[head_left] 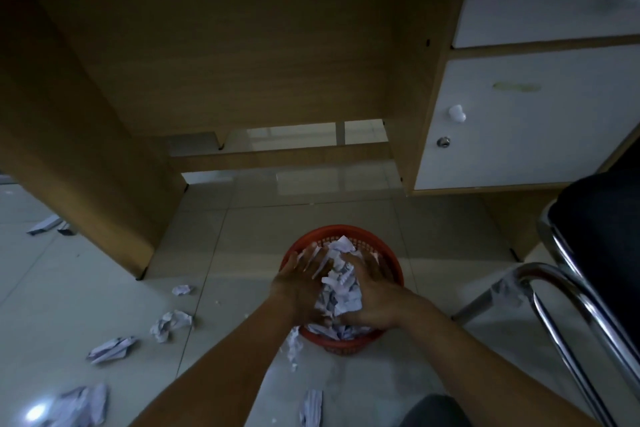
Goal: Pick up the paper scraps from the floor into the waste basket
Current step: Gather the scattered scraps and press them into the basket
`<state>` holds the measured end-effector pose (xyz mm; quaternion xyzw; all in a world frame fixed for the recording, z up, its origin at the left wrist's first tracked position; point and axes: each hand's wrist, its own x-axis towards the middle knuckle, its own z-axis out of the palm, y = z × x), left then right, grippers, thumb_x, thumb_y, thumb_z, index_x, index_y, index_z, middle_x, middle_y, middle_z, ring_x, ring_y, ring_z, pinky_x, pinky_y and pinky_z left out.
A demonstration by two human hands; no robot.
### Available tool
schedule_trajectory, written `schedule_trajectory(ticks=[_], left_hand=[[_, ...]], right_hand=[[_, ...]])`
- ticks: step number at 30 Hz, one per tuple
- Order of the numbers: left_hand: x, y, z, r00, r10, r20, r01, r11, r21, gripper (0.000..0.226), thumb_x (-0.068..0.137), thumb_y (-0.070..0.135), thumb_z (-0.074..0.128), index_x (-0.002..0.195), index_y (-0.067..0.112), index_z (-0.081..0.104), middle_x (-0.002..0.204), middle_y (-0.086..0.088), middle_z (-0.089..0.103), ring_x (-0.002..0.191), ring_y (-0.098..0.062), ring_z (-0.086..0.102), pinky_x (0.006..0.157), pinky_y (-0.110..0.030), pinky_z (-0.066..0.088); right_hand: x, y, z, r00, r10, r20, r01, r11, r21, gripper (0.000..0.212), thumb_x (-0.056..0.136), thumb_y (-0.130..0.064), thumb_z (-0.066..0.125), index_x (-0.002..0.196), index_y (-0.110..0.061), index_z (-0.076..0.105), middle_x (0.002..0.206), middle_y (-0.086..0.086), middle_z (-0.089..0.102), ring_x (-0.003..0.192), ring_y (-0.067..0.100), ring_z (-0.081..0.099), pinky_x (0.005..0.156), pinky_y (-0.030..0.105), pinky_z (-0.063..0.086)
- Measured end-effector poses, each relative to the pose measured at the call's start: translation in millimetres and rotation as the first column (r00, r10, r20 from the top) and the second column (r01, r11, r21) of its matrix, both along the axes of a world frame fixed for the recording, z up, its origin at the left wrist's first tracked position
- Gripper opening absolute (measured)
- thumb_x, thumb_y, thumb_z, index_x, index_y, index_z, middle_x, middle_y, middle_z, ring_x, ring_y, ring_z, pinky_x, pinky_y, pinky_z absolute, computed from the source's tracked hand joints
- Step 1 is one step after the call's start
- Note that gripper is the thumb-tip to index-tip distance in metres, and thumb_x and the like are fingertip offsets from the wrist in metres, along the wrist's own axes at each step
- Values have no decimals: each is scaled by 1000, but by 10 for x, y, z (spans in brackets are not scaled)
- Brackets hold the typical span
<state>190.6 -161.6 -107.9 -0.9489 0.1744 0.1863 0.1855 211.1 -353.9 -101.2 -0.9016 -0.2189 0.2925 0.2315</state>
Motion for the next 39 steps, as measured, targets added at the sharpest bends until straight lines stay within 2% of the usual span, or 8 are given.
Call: schedule_trajectory(ticks=[7,11,17,26,30,34,37,39], left_hand=[[121,-50,-252,1000,-20,-5,21,997,77,103,86,72,38,150,15,-19,157,-6,-25,142,-25,-28,115,-47,-16],[171,-63,-342,1000,14,9,-14,1000,18,95,92,62,42,151,15,-15,159,-4,-20,120,-14,-54,101,-37,-35],[253,-109,-456,990,-137,-34,141,952,271,92,91,70,24,147,14,-24,156,-7,-28,142,-30,-27,112,-50,-18],[341,-47,-687,988,-150,-43,156,967,203,101,86,75,30,148,13,-21,158,-6,-23,144,-28,-22,112,-53,-17],[402,-25,-748,994,-110,-12,110,989,99,111,77,82,41,153,11,3,161,-10,0,147,-31,1,112,-55,-15],[409,-40,-720,985,-128,-116,151,965,216,104,84,77,32,148,14,-23,157,-5,-26,144,-29,-22,113,-50,-16],[422,-82,-555,985,-116,-130,138,976,171,104,83,78,34,150,18,-18,159,-3,-21,145,-26,-21,112,-46,-20],[471,-114,-272,983,-107,-147,114,993,43,94,88,66,46,153,20,-6,161,1,-8,147,-23,-11,117,-40,-8]], right_hand=[[142,189,-300,985,141,98,-106,949,-296,121,70,-75,62,148,-36,-21,153,3,-37,143,30,-28,119,49,2],[141,232,-479,983,157,99,-111,923,-369,134,62,-79,65,148,-28,-25,149,9,-43,140,33,-33,119,48,1],[170,262,-554,969,242,56,-195,881,-431,133,68,-78,62,147,-19,-28,137,11,-53,119,30,-51,112,48,-19],[222,357,-804,948,317,27,-250,795,-553,128,72,-81,53,148,-14,-26,143,17,-48,123,37,-52,105,54,-29],[202,367,-861,939,342,23,-264,765,-587,126,73,-82,49,148,-13,-25,144,18,-46,120,36,-56,101,55,-33],[243,360,-799,942,336,-20,-283,761,-584,126,74,-81,49,147,-13,-28,144,17,-47,114,34,-58,102,53,-32],[257,353,-734,938,346,2,-276,752,-598,130,70,-85,48,146,-15,-30,135,15,-56,102,31,-65,94,53,-39],[273,354,-605,936,351,-18,-290,745,-601,131,68,-85,50,146,-16,-30,136,13,-55,120,34,-56,100,54,-34]])
